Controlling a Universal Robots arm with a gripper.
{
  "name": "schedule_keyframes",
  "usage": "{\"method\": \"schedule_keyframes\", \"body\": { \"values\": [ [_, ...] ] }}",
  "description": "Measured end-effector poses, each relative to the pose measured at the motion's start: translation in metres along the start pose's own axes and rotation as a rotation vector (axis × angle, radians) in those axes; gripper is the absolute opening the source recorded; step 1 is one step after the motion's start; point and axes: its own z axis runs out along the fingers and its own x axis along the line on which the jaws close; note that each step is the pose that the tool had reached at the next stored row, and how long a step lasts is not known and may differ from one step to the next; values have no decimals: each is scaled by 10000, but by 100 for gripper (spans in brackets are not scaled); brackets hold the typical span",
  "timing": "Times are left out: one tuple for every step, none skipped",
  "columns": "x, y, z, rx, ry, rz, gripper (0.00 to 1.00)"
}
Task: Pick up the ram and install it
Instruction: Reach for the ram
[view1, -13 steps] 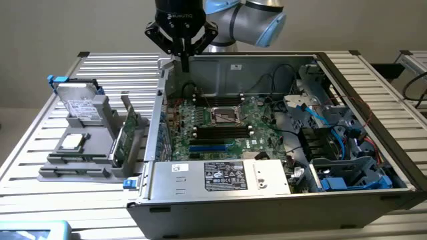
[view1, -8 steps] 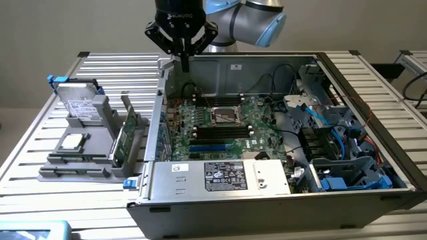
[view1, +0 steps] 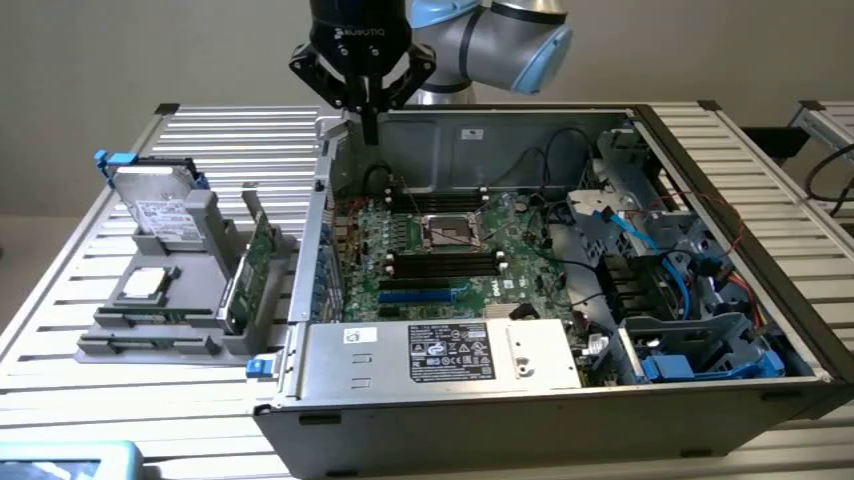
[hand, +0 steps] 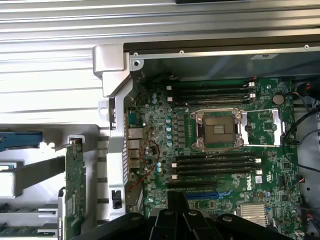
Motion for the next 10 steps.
{"method": "schedule_keyframes", "body": {
  "values": [
    [0,-10,2,1,0,3,11],
    [-2,-30,4,0,3,5,11],
    [-3,-55,4,0,13,6,11],
    [-6,-86,5,1,34,7,11],
    [-6,-112,5,2,54,9,11],
    [-2,-130,5,2,66,10,11],
    [4,-148,4,4,73,11,11],
    [16,-164,5,1,75,13,11],
    [39,-177,5,1,77,13,11],
    [69,-187,6,1,78,12,11]
  ]
}}
